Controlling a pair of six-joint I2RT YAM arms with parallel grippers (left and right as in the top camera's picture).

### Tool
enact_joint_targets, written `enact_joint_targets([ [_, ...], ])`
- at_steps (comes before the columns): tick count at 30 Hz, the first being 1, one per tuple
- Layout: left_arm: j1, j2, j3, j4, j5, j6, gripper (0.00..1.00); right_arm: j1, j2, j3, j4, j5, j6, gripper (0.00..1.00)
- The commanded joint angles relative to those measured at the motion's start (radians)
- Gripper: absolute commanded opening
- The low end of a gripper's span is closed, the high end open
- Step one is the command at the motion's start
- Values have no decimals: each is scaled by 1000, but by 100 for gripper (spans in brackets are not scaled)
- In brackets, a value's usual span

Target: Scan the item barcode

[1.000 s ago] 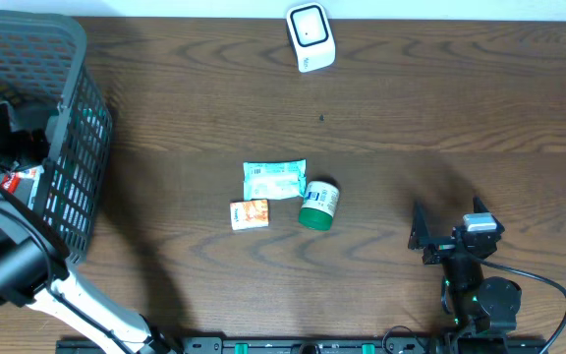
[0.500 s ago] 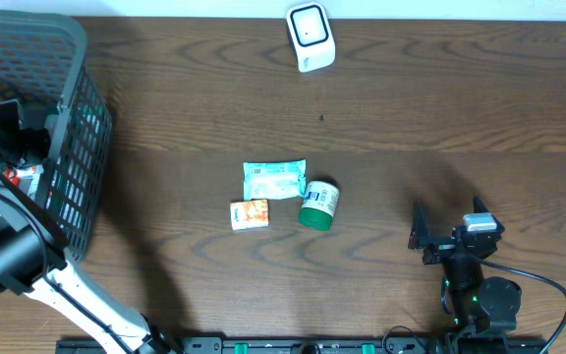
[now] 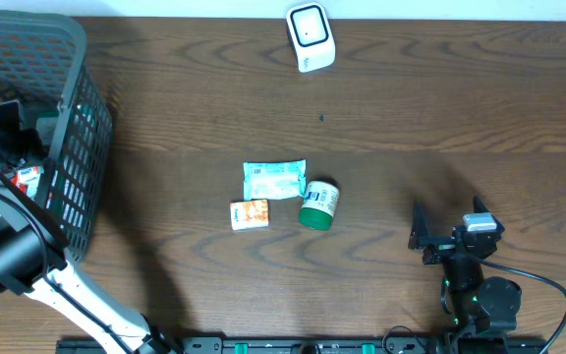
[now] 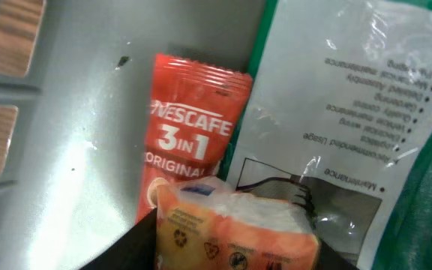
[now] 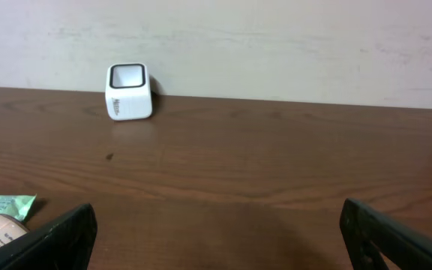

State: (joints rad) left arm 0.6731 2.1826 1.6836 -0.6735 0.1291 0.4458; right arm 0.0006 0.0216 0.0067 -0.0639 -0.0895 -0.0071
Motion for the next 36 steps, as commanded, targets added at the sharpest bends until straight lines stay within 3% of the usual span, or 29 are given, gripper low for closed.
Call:
enact_joint_targets([
  [1,3,76,-50,-24,55,-10,23,-5,-2,-1,-4,3,14,99],
  [3,3,74,-49,-24,92,-19,11,-5,-2,-1,-4,3,14,99],
  [5,3,72,-47,-23,95,-60,8,-5,-2,-1,-4,3,14,99],
  [13,5,-6,-4,-27,88,-157,7,-5,-2,-1,-4,3,14,99],
  [21,5,-232,4,17,-35,-191,7,-5,-2,-1,-4,3,14,99],
  [29,4,-469,4,28,-37,-246,8,-5,-2,-1,-4,3,14,99],
  [36,4,-468,-13,-26,-69,-238,13,-5,-2,-1,-4,3,14,99],
])
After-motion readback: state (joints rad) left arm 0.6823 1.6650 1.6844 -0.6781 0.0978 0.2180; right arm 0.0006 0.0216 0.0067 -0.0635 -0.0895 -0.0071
